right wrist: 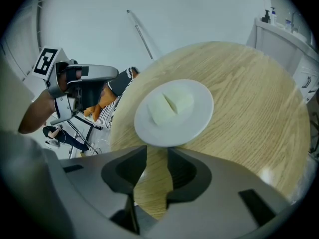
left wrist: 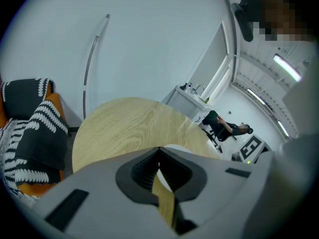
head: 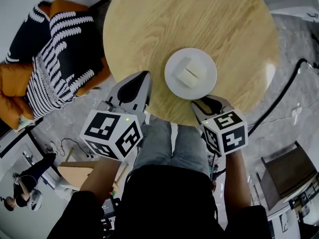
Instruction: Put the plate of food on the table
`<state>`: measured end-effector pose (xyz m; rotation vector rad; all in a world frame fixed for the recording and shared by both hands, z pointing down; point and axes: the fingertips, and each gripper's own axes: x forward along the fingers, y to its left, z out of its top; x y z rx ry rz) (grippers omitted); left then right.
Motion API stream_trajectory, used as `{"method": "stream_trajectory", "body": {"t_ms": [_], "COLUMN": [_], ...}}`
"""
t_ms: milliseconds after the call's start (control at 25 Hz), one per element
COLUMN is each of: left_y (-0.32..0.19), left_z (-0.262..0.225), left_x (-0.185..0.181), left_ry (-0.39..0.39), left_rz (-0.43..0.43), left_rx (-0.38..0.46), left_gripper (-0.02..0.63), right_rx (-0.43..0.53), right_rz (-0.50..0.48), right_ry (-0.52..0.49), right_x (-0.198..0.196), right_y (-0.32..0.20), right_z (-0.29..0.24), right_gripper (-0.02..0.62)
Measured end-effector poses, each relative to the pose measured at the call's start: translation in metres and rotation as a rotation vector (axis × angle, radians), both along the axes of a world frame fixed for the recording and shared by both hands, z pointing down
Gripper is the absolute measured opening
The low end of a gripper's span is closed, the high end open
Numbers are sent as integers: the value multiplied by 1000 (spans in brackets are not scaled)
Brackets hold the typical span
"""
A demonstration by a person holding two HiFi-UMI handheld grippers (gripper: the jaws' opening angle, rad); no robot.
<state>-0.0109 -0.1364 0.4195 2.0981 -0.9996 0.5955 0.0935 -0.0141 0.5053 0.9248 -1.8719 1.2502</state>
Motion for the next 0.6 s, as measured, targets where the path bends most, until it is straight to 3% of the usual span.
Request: {"method": "stream_trajectory", "body": {"t_ms": [200,600], "left_y": [1,2], "left_z": [-3,-9], "left_x": [1,3], "left_ry": [-1,6], "left_rz": [3,9], "left_rx": [1,8], "left_gripper": [8,8], "right_rx": [-2,3], "right_rz": [12,60], "right_ry": [-1,37], "right_x": [1,9], "right_y": [0,-2], "right_z": [-1,0], "right_gripper": [138,71]}}
